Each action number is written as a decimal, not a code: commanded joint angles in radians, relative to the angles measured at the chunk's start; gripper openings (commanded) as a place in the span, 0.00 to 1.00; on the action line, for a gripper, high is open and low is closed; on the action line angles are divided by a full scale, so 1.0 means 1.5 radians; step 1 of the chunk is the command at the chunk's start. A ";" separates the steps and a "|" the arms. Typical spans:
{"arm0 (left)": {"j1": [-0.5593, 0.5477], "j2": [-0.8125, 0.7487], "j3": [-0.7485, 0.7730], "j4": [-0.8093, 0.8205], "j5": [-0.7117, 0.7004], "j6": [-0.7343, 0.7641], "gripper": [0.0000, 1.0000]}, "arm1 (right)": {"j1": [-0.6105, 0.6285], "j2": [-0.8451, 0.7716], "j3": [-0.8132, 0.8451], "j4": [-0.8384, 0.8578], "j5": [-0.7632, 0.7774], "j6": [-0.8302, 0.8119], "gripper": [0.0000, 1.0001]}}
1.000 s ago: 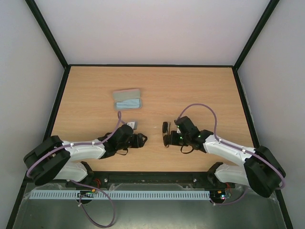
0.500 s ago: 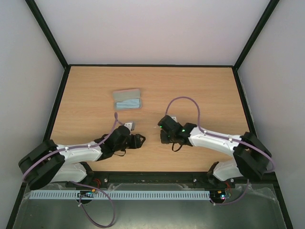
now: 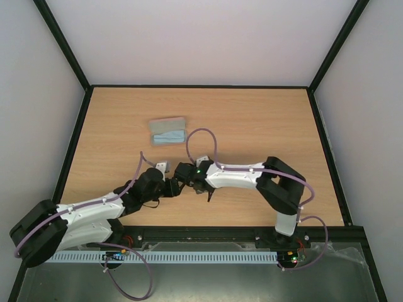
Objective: Organize the sunglasses
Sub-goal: Adjust the sunglasses at the center of the board, then pick up the sunglasses from the center of the board, then adjust the sunglasses case at the center of the board, then place the sunglasses in the sunglasses case.
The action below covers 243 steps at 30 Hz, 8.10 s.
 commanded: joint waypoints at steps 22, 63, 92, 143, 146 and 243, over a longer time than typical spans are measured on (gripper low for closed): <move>0.052 -0.112 -0.017 -0.103 -0.016 0.015 0.64 | -0.194 -0.242 -0.112 0.096 -0.212 -0.174 0.39; 0.129 -0.114 -0.022 -0.111 0.012 0.024 0.68 | -0.229 -0.034 -0.063 0.161 -0.250 -0.267 0.16; 0.244 0.135 0.041 0.058 -0.005 -0.018 0.63 | -0.270 -0.158 0.014 0.131 -0.302 -0.239 0.01; 0.371 0.679 0.480 0.198 0.011 -0.096 0.18 | -0.433 0.163 0.465 0.137 -0.494 -0.273 0.01; 0.362 0.669 0.459 0.207 0.015 -0.096 0.18 | -0.433 0.149 0.460 0.138 -0.506 -0.264 0.01; 0.357 0.481 0.226 0.278 0.033 -0.072 0.40 | -0.290 0.399 0.540 0.093 -0.340 -0.242 0.03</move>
